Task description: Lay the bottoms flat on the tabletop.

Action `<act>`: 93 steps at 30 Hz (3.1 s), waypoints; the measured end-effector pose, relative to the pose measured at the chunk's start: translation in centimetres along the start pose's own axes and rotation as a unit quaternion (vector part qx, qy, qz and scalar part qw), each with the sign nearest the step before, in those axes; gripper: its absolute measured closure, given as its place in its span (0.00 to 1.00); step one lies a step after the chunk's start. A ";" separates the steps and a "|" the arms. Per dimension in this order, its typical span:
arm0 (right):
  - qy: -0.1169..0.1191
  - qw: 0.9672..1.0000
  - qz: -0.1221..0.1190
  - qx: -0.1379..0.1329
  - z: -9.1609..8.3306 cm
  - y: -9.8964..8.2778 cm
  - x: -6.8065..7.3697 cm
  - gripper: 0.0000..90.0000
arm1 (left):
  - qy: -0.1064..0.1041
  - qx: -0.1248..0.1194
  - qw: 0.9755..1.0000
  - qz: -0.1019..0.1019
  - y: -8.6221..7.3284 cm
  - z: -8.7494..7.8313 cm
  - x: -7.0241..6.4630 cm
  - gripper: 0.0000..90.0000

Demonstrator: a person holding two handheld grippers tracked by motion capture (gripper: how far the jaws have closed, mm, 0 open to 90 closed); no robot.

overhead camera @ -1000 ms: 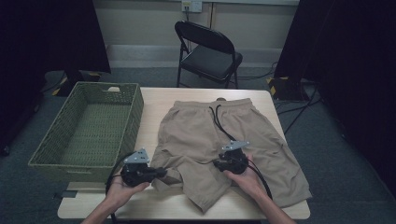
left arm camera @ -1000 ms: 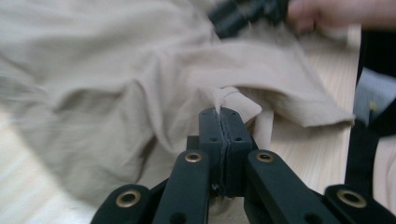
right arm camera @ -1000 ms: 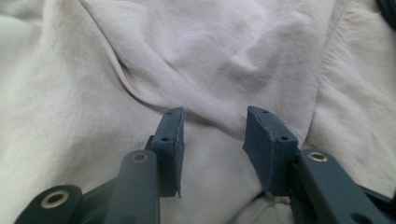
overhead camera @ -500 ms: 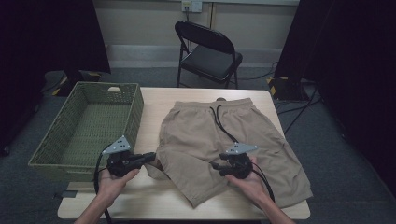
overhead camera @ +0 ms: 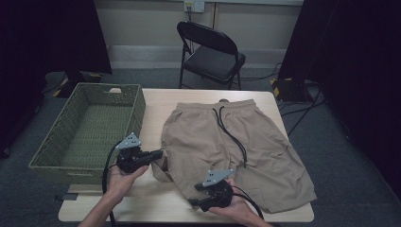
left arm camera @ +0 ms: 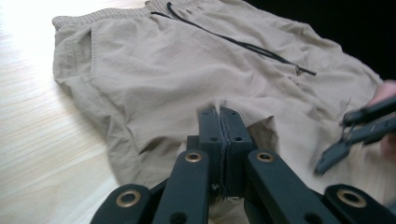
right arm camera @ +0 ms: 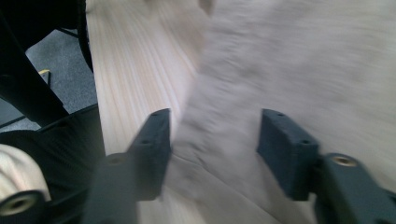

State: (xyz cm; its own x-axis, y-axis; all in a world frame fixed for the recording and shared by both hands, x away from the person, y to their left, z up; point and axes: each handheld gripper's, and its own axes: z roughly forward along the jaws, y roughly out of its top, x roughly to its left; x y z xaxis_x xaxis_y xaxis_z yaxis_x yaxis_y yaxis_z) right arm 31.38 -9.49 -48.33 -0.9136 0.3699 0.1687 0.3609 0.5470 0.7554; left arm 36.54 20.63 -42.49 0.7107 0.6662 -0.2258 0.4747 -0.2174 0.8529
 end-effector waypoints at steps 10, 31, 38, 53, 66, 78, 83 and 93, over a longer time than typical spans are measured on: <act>-0.053 0.997 -0.043 0.029 1.0 -0.8 0.6 0.57 | -0.003 -0.008 1.000 0.001 0.1 -0.1 -0.1 0.99; -0.038 0.997 0.026 -0.061 -9.4 -3.2 -2.0 0.81 | -0.126 -0.029 0.991 0.040 -0.4 -1.4 -1.8 0.70; -0.063 0.994 0.027 -0.080 -9.6 -2.1 -2.4 0.66 | -0.076 -0.019 0.997 0.003 0.0 -0.3 -1.2 0.68; -0.108 0.994 0.015 0.026 -1.0 -1.0 -4.6 0.68 | -0.015 0.182 0.983 0.034 -3.6 4.7 -0.6 0.69; -0.042 0.998 -0.016 0.032 0.1 0.1 -1.6 0.66 | -0.004 0.114 0.993 0.035 -1.4 6.7 -0.2 0.70; -0.152 0.986 0.063 0.000 -1.0 0.7 -7.6 0.56 | 0.055 0.159 0.982 0.084 -2.5 8.8 -0.1 0.69; -0.169 0.984 0.051 0.021 1.1 1.2 -7.6 0.48 | 0.085 0.159 0.981 0.069 -2.7 7.9 0.6 0.69; -0.127 0.991 0.019 0.033 4.2 3.4 -5.6 0.44 | 0.052 0.130 0.989 0.054 -2.4 5.7 -0.5 0.64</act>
State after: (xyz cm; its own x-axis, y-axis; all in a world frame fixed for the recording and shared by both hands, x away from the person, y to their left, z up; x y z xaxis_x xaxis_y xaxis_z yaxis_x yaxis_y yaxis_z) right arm 38.56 -6.49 -49.37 -0.8258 0.5634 0.0248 0.4125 0.5736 0.7077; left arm 38.00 16.72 -47.10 0.7143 0.6953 -0.0794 0.5259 -0.4585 0.7164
